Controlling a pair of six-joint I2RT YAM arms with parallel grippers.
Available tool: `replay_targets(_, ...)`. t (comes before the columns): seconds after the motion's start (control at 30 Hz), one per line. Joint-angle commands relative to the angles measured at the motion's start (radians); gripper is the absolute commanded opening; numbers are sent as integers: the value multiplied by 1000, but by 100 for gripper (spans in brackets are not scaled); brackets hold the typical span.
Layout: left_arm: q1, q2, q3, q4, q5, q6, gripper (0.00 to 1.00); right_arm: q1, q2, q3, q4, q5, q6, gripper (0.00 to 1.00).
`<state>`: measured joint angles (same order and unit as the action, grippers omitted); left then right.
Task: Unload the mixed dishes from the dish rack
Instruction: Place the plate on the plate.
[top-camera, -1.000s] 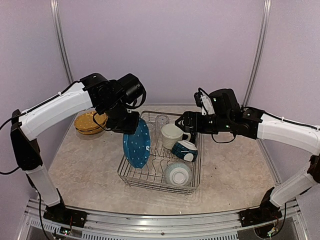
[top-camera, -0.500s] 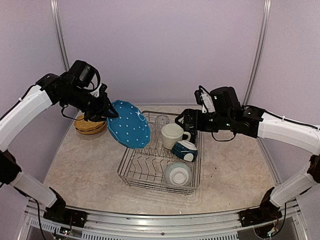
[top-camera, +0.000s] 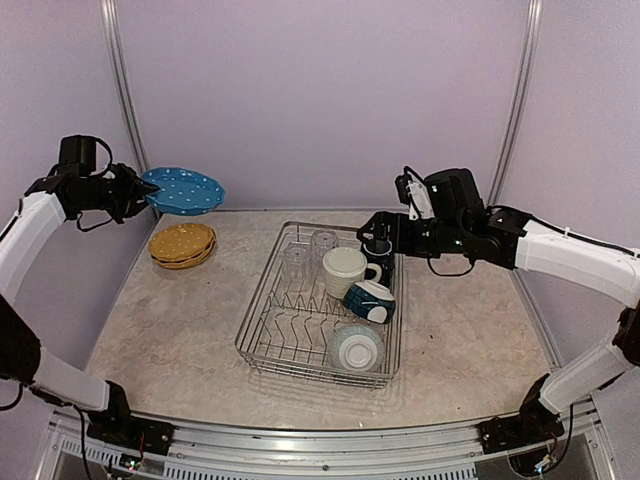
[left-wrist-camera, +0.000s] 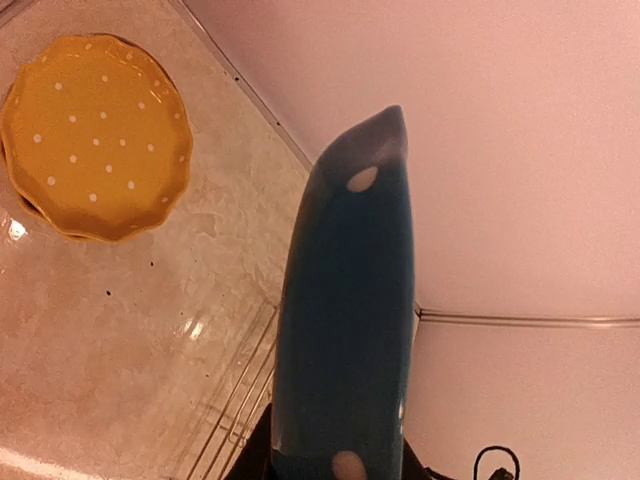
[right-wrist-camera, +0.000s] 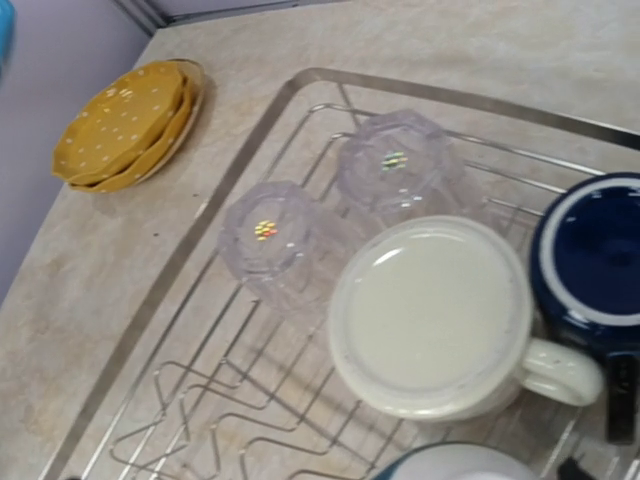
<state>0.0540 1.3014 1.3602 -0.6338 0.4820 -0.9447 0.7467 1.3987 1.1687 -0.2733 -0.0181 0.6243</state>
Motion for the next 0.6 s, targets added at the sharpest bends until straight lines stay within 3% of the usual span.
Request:
replay_targets(0.0, 64, 48, 12, 227, -37, -165, 0, -29, -29, 23, -34, 31, -23, 100)
replay_targets(0.17, 83, 123, -34, 315, -221, -275, 0, -50, -51, 20, -42, 35, -27, 100)
replay_targets(0.3, 93, 220, -4, 352, -266, -264, 0, -61, -59, 21, -45, 28, -32, 100)
replay_targets(0.57, 129, 400, 10, 468, -204, -254, 0, -73, -63, 10, -52, 29, -27, 100)
